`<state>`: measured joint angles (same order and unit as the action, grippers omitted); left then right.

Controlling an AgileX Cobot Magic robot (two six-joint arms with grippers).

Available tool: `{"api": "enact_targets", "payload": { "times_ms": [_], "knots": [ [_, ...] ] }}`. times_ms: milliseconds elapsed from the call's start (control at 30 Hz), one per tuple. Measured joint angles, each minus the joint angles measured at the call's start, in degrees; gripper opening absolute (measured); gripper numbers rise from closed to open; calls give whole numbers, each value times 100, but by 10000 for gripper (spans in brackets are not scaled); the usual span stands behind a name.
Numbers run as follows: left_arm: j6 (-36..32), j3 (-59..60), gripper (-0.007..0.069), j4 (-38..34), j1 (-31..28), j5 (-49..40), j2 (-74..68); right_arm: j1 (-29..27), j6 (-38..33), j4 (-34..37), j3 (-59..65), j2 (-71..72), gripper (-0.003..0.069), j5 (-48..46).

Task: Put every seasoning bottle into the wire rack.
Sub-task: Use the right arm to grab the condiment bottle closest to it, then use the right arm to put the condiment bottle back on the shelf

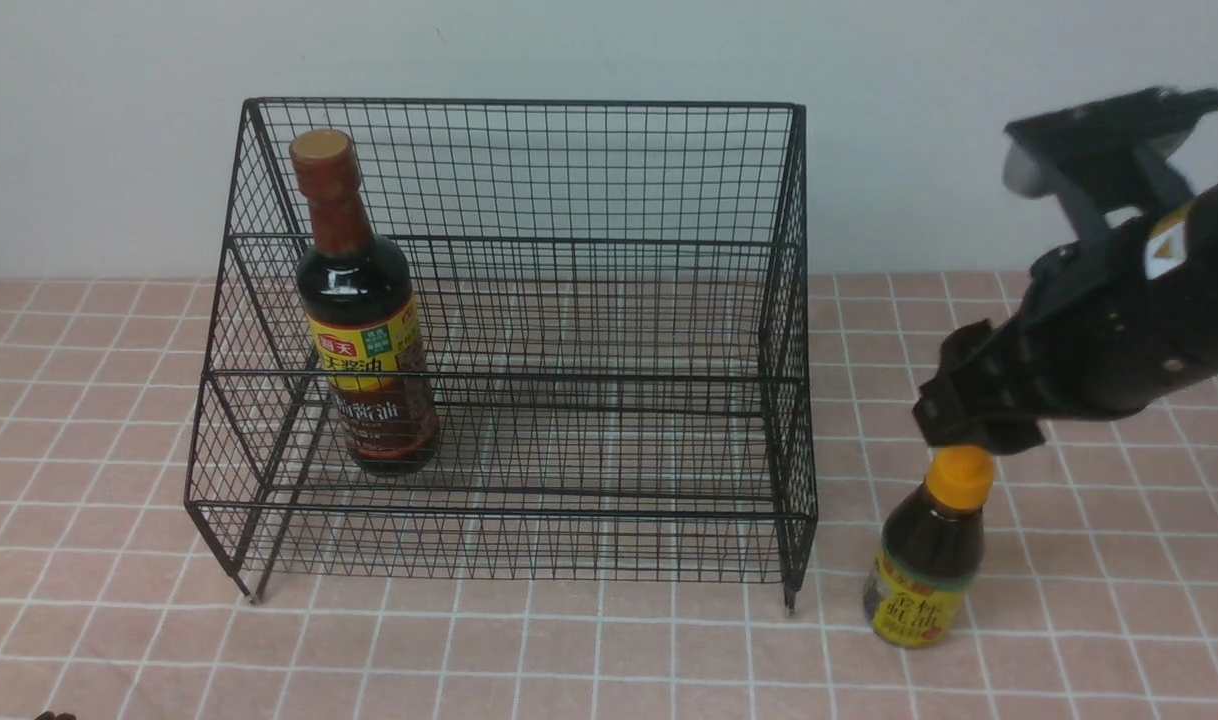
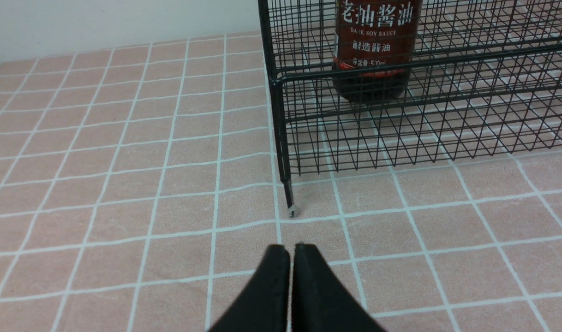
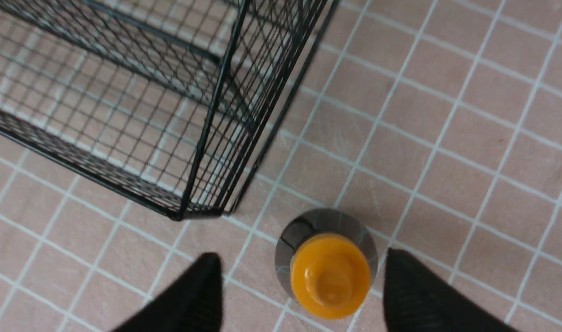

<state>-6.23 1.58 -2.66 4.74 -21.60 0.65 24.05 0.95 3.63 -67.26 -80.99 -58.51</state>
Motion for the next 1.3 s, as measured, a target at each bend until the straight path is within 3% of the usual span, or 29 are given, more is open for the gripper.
{"api": "enact_targets", "payload": {
  "times_ms": [167,300,400,500,533,767,1033,1300],
  "knots": [
    [0,0,-7,0,0,1,0,0,115,-195,0,-453,591,-43],
    [0,0,-7,0,0,1,0,0,119,-258,0,-672,580,-43],
    [0,0,-7,0,0,1,0,0,119,-277,0,-793,519,-44],
    [0,0,-7,0,0,1,0,0,113,-266,-6,-838,310,-124],
    [0,0,-7,0,0,1,0,0,113,-267,-20,-838,283,-160],
    [0,0,-7,0,0,1,0,0,113,-363,-394,-785,299,-786],
    [0,0,-7,0,0,1,0,0,-45,-275,-1790,-332,299,-1405],
    [0,0,-7,0,0,1,0,0,-517,551,-3086,-288,299,-1496]
  ]
}}
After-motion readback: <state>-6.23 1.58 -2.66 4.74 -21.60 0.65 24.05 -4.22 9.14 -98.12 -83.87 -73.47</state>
